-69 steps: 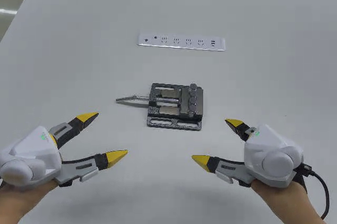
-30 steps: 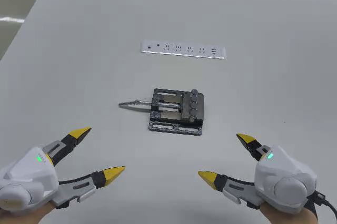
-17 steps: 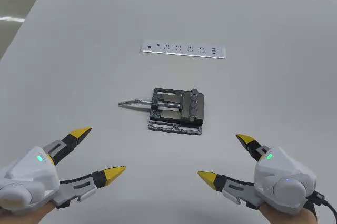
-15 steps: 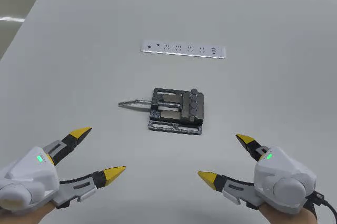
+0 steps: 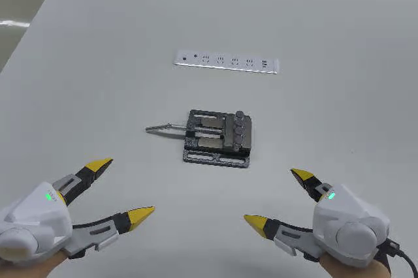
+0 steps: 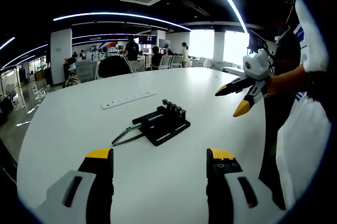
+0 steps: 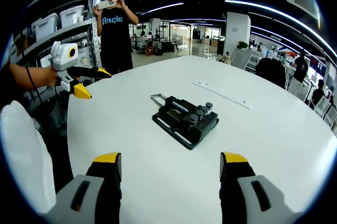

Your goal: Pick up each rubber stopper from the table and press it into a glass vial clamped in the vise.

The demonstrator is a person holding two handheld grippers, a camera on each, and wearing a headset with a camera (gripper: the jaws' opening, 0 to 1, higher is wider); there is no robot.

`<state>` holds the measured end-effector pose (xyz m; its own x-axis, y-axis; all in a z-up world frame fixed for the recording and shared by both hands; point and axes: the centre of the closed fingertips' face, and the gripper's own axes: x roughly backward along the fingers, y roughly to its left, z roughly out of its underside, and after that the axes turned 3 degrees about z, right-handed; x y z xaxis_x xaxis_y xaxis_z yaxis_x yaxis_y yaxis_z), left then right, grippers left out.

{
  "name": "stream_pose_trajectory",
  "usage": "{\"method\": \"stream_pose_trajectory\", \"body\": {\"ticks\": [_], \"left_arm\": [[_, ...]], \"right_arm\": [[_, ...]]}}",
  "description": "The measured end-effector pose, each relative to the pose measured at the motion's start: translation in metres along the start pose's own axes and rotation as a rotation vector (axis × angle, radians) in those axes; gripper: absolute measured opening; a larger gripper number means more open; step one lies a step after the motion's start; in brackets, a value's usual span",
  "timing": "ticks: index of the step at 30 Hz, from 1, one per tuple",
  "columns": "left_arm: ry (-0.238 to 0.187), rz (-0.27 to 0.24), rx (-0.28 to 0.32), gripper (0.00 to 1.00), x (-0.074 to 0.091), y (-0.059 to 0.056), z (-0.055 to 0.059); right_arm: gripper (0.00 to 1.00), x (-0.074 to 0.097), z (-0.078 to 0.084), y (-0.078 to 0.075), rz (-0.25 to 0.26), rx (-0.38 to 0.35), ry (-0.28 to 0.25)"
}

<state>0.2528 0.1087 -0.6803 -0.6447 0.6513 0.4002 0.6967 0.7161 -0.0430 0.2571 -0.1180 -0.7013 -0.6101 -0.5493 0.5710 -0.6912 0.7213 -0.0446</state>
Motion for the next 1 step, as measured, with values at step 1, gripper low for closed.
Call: {"method": "stream_pose_trajectory", "body": {"ticks": [1], "left_arm": [[0.000,0.000,0.000,0.71,0.0001,0.0002,0.0001]], "right_arm": [[0.78,0.0000,-0.0002,-0.0002,0.000,-0.001,-0.001]]}}
